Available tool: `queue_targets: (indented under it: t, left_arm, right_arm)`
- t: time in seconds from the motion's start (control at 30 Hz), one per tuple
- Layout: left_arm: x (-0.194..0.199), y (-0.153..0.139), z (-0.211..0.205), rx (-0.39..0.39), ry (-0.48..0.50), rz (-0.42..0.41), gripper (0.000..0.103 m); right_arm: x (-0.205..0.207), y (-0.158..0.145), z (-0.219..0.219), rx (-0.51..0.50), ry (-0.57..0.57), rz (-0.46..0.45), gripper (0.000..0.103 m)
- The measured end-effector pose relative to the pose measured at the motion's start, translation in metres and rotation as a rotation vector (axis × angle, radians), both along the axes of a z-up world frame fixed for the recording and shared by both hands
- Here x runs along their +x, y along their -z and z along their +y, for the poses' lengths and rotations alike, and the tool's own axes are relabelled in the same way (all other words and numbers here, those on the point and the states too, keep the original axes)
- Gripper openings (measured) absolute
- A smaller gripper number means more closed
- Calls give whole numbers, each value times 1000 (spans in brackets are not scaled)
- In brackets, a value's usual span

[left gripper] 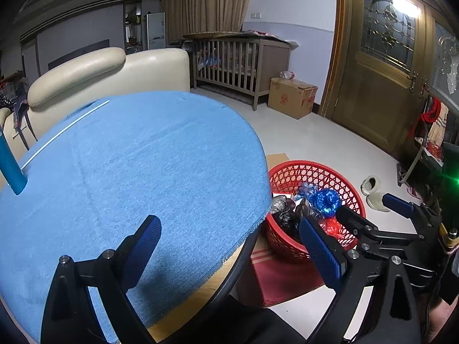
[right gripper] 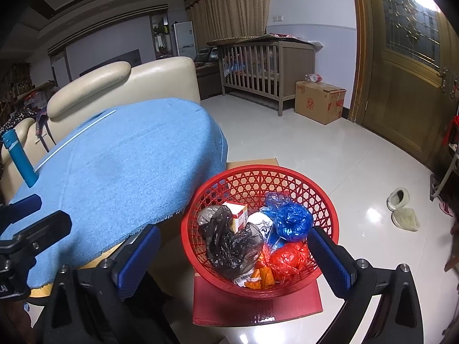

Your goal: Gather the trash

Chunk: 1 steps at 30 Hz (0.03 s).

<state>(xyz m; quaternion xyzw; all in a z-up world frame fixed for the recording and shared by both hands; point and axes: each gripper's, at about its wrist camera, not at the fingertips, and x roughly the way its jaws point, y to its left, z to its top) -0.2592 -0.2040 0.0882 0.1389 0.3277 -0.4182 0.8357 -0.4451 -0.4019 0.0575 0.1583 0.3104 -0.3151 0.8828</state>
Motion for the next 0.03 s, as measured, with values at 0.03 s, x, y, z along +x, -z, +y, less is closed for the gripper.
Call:
queue_targets:
  t: [0.03]
  left_arm:
    - [0, 0, -1, 0, 0, -3, 97]
  right_arm:
    - [0, 0, 0, -1, 0, 0, 103]
